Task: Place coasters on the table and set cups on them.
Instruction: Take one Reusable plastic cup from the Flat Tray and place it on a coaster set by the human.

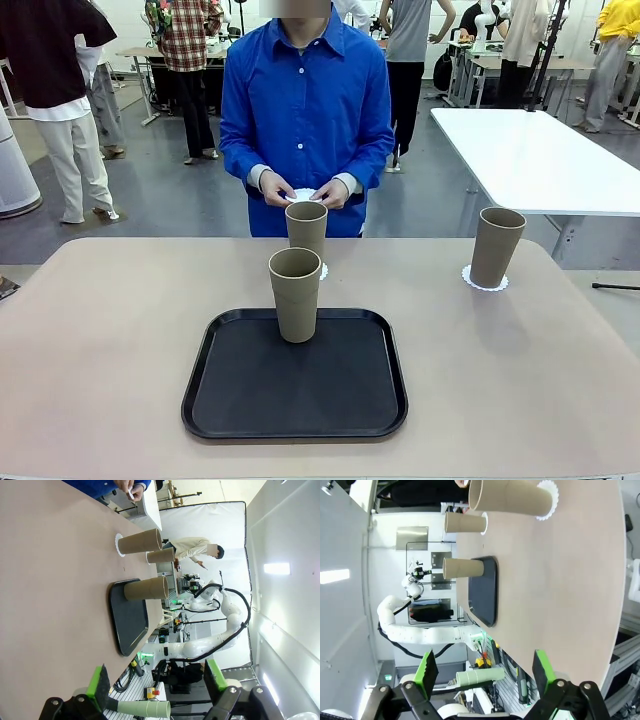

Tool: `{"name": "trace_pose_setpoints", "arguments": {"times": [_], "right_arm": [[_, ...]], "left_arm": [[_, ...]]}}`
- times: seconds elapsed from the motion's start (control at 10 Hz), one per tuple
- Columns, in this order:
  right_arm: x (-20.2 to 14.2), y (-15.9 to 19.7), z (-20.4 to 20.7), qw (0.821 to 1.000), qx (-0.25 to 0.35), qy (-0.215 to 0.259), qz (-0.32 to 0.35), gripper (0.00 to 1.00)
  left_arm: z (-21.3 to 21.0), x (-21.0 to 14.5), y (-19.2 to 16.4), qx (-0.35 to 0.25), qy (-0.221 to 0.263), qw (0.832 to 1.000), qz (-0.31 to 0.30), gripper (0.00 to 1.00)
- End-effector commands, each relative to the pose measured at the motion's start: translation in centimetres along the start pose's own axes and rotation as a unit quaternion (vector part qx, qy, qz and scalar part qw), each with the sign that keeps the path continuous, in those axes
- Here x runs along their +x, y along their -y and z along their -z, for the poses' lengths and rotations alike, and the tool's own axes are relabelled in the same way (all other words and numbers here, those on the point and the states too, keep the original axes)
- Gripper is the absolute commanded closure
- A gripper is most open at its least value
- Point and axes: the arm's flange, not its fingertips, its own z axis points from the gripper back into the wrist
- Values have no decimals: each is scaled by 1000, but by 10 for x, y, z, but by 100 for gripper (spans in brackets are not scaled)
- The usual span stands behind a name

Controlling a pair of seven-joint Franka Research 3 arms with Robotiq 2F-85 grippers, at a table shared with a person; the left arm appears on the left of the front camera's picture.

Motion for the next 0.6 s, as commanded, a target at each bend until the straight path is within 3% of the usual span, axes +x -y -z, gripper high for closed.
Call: {"name": "trace_pose_setpoints", "arguments": {"times": [0.0, 0.2, 0.5], "right_arm": [[7, -1, 1, 1000, 7, 7, -22, 0], [9, -6, 2, 999, 3, 0, -39, 0], [4, -1, 3, 1000, 3, 2, -9, 0]], "left_arm": [[-1, 1, 3, -4, 6, 1000, -1, 0], [-1, 1, 3, -4, 6, 1000, -1, 0], [-1, 1, 3, -4, 6, 1000, -1, 0]]}}
